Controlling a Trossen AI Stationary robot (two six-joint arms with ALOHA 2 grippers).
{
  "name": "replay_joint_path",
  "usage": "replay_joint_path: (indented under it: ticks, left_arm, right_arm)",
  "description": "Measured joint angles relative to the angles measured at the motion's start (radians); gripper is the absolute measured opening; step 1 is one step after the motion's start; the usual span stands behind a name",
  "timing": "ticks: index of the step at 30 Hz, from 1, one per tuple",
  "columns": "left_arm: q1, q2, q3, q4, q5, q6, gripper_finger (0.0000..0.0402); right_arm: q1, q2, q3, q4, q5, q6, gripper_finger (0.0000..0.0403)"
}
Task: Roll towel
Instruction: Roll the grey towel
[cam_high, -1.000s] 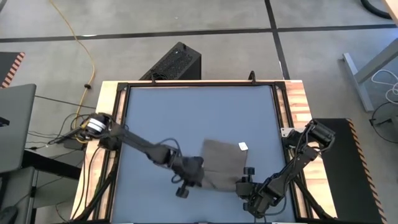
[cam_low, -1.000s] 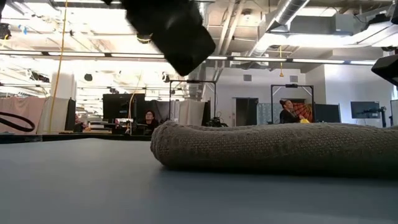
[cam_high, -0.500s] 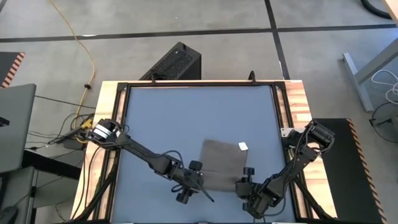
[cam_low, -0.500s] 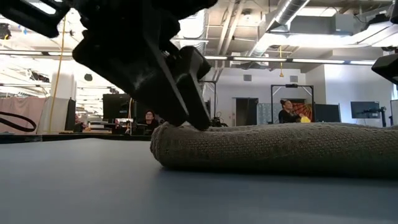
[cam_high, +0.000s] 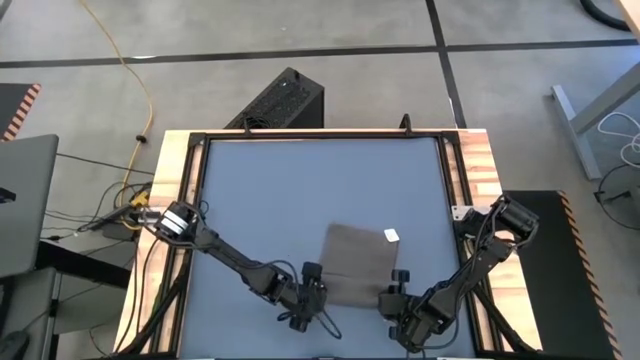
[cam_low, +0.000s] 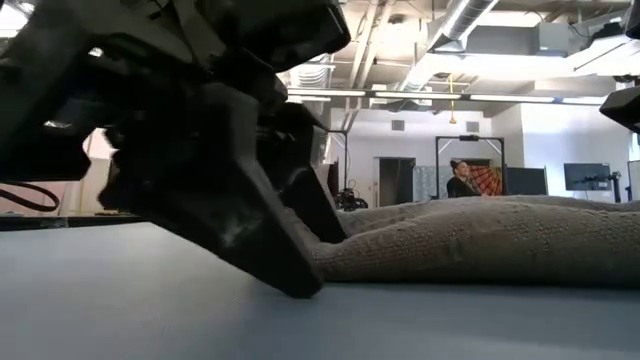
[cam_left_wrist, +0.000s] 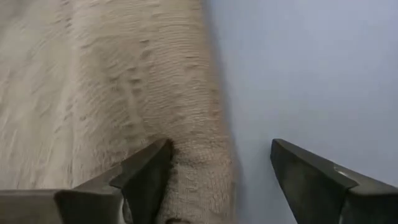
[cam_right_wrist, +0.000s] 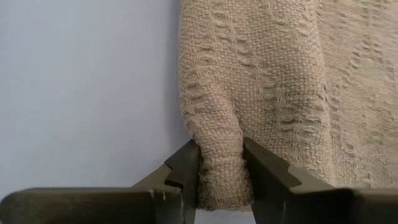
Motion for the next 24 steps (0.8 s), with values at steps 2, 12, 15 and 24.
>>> replay_joint_path:
  ticks: [2, 12, 15, 24]
  left_arm:
    - [-0.002, 0.003, 0.002, -0.036, -0.04, -0.077, 0.0259]
    - [0.016, -0.005, 0.0, -0.098, -0.032, -0.149, 0.0034]
    - [0.037, -0.028, -0.003, -0.103, 0.097, -0.177, 0.0016]
    - [0.142, -0.056, -0.009, 0.062, 0.8, -0.401, 0.0013]
  right_arm:
    - [0.007, 0.0, 0.009, -0.003, -0.013, 0.009, 0.0136]
    - [0.034, 0.002, 0.056, -0.068, -0.036, 0.175, 0.0085]
    - [0.039, -0.017, 0.057, -0.069, -0.067, 0.225, 0.0069]
    - [0.061, -0.114, 0.041, 0.001, -0.189, 0.366, 0.0062]
